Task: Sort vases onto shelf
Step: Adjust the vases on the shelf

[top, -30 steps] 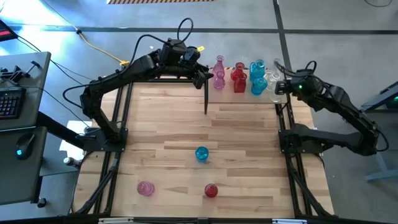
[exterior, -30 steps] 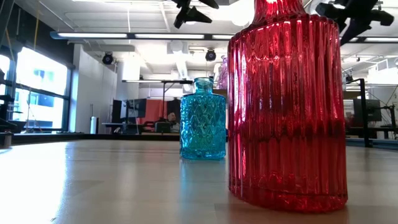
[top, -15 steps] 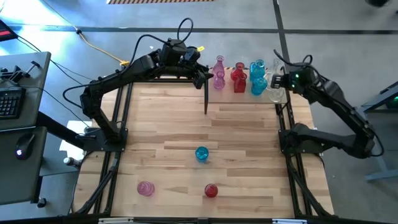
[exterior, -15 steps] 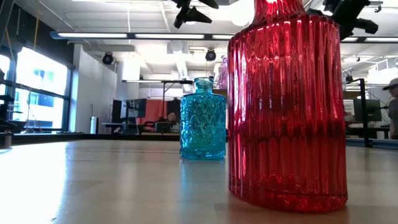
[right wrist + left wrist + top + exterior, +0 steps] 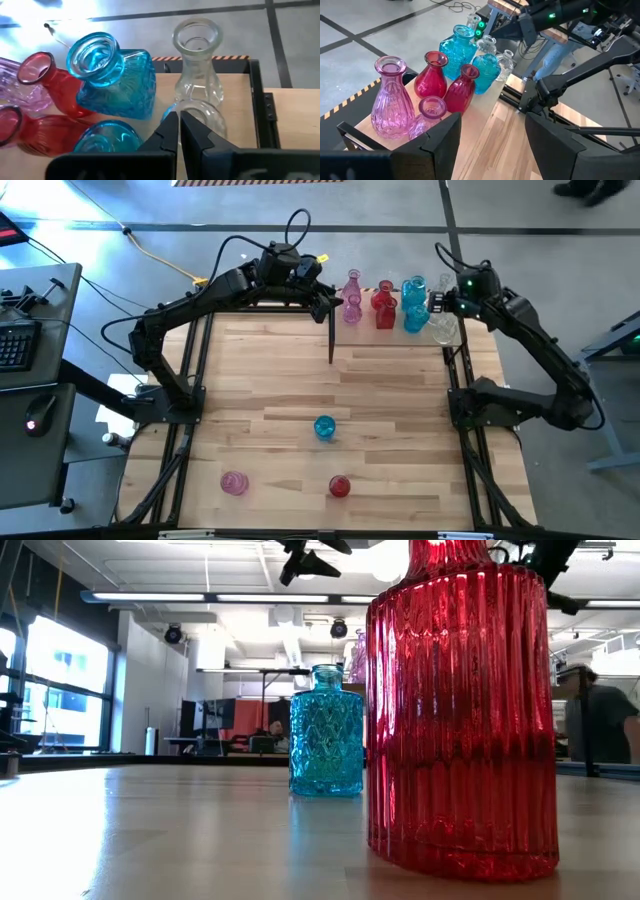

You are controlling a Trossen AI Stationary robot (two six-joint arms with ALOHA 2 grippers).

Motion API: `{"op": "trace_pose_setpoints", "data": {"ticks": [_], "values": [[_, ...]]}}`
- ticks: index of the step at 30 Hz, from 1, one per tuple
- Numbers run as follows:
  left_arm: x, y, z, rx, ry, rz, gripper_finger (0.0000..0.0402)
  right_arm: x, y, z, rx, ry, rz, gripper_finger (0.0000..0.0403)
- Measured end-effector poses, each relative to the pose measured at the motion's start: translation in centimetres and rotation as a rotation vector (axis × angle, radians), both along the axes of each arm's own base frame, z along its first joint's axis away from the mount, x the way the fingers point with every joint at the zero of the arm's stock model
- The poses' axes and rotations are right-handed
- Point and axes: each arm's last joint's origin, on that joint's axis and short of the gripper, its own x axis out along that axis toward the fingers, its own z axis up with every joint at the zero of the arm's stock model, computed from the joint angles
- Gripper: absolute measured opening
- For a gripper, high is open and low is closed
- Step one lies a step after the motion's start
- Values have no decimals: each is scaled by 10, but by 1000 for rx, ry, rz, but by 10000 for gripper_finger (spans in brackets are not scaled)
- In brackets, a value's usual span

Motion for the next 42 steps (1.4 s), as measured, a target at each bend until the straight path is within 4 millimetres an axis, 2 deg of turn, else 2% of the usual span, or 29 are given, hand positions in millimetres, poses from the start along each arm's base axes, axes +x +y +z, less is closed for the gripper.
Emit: {"op": "trace_pose_setpoints", "data": {"ticks": [26,42], "values": [[0,0,0,0,0,0,211,5,3,-2,59,-40,50,0],[0,0,0,0,0,0,211,11,-5,-8,84,-9,32,0]]}}
